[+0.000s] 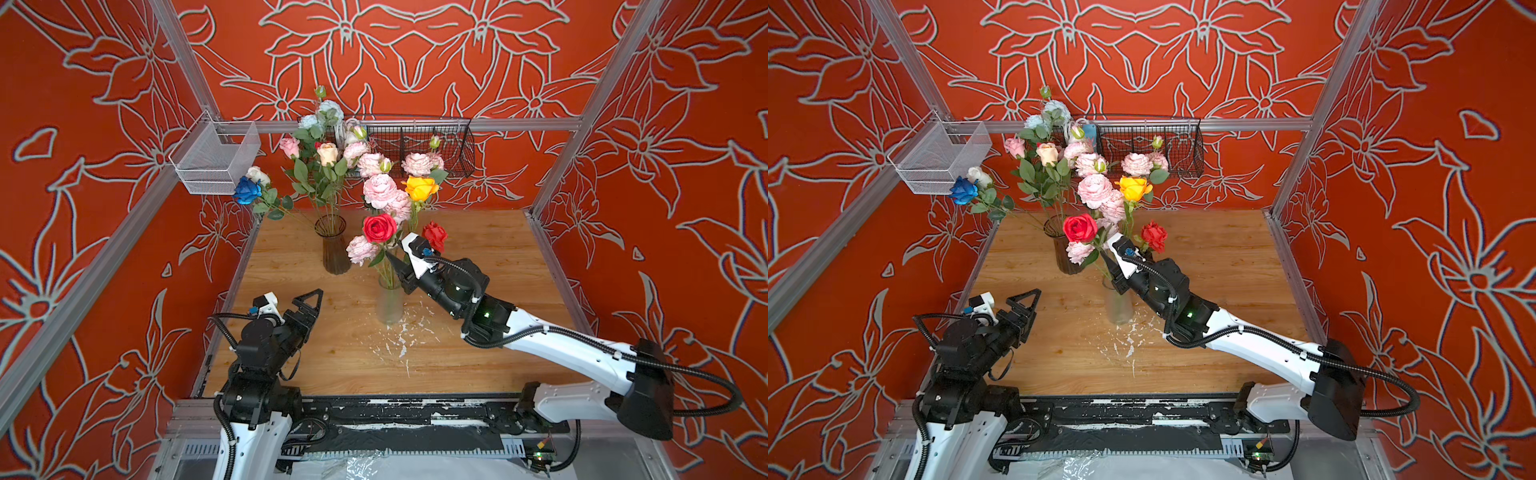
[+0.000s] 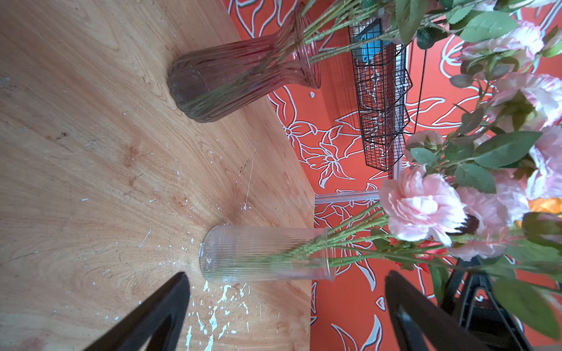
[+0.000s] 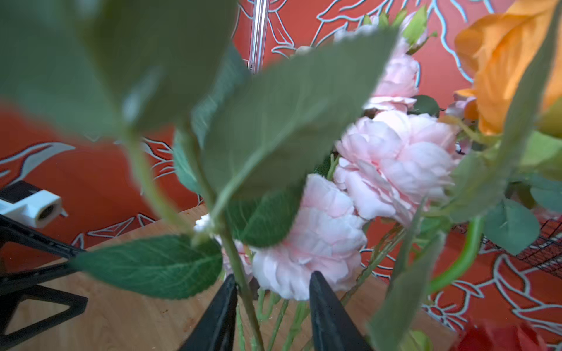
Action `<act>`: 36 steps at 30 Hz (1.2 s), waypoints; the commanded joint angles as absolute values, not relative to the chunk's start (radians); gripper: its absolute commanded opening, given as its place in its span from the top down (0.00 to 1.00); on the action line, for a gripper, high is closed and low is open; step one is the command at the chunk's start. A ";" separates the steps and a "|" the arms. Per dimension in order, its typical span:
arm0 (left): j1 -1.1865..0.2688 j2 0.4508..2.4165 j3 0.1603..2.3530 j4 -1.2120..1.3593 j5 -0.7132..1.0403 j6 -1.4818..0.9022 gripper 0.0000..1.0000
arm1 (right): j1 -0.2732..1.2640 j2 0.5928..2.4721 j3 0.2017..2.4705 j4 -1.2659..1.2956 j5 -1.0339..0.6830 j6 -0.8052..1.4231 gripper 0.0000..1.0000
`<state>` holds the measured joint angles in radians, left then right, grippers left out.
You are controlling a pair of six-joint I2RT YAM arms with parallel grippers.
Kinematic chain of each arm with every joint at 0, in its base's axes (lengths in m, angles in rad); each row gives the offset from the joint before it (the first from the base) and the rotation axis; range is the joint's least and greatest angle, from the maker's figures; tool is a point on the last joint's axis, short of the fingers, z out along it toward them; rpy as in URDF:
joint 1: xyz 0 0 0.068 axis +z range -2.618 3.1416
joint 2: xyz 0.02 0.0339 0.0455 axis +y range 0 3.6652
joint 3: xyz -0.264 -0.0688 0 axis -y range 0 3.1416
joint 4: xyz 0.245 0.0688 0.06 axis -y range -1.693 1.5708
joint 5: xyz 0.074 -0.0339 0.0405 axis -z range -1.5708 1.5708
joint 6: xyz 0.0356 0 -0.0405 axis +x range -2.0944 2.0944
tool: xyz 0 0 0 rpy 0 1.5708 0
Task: Arrange the flowers into the vase
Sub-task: 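Carry the red rose over the clear vase and lower its stem in, then open the right gripper and withdraw it from the clear vase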
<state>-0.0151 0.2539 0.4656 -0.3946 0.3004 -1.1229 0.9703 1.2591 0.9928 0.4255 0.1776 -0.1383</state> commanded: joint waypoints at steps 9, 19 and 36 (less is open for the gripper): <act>-0.019 0.441 0.397 -0.243 0.363 -1.110 0.03 | 0.999 1.141 1.019 0.329 0.204 -0.128 0.53; -0.091 0.542 0.391 -0.171 0.303 -1.087 0.04 | 1.012 1.075 1.066 0.147 0.257 -0.025 0.52; -0.197 0.671 0.445 -0.125 0.275 -1.055 0.05 | 1.012 1.066 1.126 -0.096 0.338 0.093 0.65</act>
